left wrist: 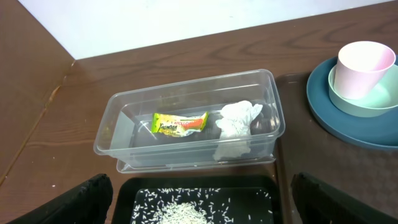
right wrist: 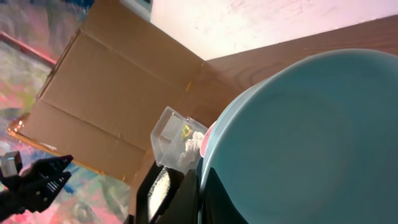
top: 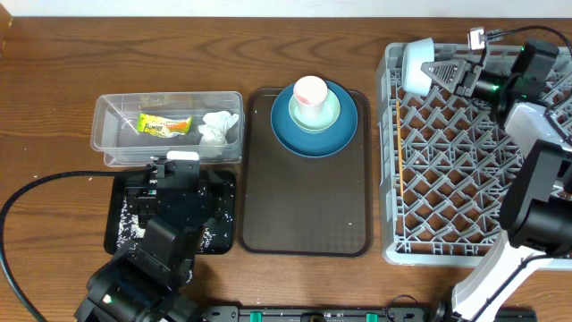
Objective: Sort waste into correct bins and load items into the dishwasher rack
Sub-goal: 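Carry the bowl to the dish rack's back and set it down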
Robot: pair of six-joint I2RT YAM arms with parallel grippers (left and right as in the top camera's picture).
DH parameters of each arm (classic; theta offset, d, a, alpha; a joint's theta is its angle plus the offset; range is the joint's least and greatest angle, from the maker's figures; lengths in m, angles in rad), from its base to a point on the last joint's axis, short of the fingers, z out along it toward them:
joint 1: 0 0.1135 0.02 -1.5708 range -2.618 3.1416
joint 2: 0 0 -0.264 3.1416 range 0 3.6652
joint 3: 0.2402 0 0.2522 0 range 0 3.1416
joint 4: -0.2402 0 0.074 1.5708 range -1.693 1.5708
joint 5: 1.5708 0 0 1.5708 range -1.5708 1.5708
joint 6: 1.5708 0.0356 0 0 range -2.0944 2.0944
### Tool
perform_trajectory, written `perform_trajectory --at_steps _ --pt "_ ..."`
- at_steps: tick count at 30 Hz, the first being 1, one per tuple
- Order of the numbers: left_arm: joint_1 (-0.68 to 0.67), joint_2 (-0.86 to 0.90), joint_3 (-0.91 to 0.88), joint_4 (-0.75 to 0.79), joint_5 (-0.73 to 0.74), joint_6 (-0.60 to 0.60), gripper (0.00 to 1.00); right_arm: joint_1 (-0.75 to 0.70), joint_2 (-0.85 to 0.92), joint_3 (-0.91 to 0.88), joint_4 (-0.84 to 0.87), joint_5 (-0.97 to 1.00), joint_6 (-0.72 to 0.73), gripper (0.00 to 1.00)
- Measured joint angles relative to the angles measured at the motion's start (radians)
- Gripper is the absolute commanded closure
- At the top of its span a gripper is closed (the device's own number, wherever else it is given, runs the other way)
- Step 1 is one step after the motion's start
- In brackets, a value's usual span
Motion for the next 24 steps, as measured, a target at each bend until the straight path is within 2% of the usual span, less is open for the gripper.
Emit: perform_trajectory --at_steps 8,19,21,24 --pt "0.0 0.0 0.0 0.0 0.0 0.0 0.05 -0.025 0.0 0.002 -0.058 -0.013 0.0 0.98" --pt "0.0 0.0 0.0 0.0 0.0 0.0 0.05 -0.086 -0.001 0.009 -0.245 0.055 0.0 0.97" --pt "0.0 0.0 0.0 0.0 0.0 0.0 0.05 -0.1 -0.001 0.009 -0.283 0.055 -0.003 0.93" --pt "0.0 0.0 0.0 0.0 0.0 0.0 0.05 -0.117 -0.001 0.009 -0.348 0.071 -0.008 0.75"
